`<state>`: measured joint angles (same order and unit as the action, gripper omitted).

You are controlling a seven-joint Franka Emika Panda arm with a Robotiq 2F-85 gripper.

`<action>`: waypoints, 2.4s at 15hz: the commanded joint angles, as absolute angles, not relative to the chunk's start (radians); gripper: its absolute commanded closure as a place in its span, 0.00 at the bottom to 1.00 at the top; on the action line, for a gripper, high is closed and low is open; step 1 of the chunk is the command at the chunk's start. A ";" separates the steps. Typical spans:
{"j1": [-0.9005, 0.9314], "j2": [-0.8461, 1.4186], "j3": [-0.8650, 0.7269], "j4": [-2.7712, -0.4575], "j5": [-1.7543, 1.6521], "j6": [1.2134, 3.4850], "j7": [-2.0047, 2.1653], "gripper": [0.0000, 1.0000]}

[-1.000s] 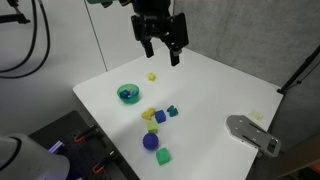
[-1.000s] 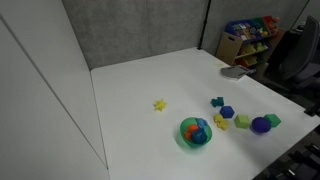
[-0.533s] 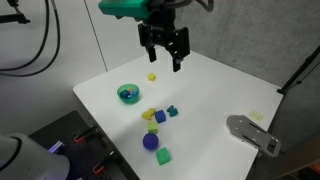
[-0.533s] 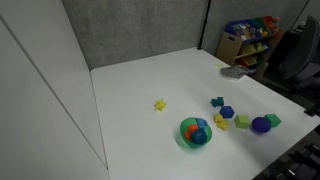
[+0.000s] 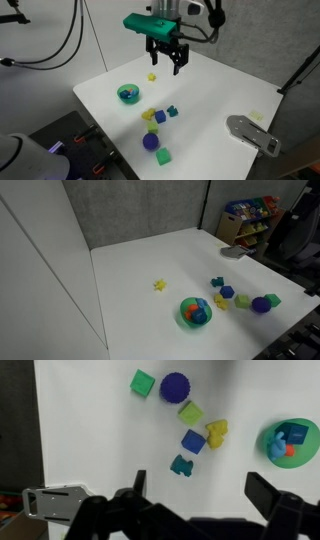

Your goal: Pick up the light blue toy from the green bowl and put it on the table

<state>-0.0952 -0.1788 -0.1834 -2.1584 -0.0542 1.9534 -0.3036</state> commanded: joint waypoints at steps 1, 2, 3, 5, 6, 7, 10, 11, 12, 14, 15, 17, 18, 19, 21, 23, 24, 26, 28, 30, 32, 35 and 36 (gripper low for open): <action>-0.075 -0.057 -0.169 -2.092 0.029 1.946 -0.396 0.00; -0.072 -0.030 -0.161 -2.085 0.048 1.943 -0.416 0.00; -0.067 -0.001 -0.151 -2.078 0.068 1.940 -0.439 0.00; -0.063 0.054 -0.127 -2.062 0.096 1.933 -0.476 0.00; -0.063 0.077 -0.114 -2.056 0.107 1.929 -0.492 0.00; -0.062 0.100 -0.099 -2.056 0.111 1.932 -0.499 0.00; -0.056 0.156 -0.057 -2.062 0.114 1.957 -0.478 0.00; -0.050 0.171 -0.043 -2.071 0.108 1.980 -0.449 0.00; -0.047 0.186 -0.031 -2.073 0.113 1.993 -0.438 0.00; -0.038 0.216 -0.004 -2.082 0.131 2.031 -0.419 0.00; -0.036 0.231 0.008 -2.083 0.148 2.050 -0.413 0.00; -0.031 0.260 0.031 -2.086 0.176 2.091 -0.405 0.00; -0.029 0.276 0.041 -2.084 0.191 2.110 -0.401 0.00; -0.027 0.289 0.050 -2.083 0.205 2.130 -0.396 0.00; -0.028 0.309 0.064 -2.080 0.218 2.152 -0.398 0.00; -0.032 0.304 0.067 -2.091 0.201 2.143 -0.412 0.00; -0.032 0.308 0.068 -2.091 0.203 2.143 -0.412 0.00; -0.033 0.308 0.068 -2.090 0.203 2.143 -0.412 0.00; -0.034 0.308 0.068 -2.090 0.203 2.143 -0.412 0.00; -0.023 0.301 0.073 -2.114 0.208 2.188 -0.393 0.00; -0.013 0.303 0.081 -2.134 0.209 2.258 -0.386 0.00; -0.006 0.323 0.107 -2.157 0.224 2.356 -0.394 0.00; -0.003 0.334 0.118 -2.162 0.225 2.385 -0.395 0.00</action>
<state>-0.0103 0.3172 0.0934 -2.1422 0.2071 2.3082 -0.4128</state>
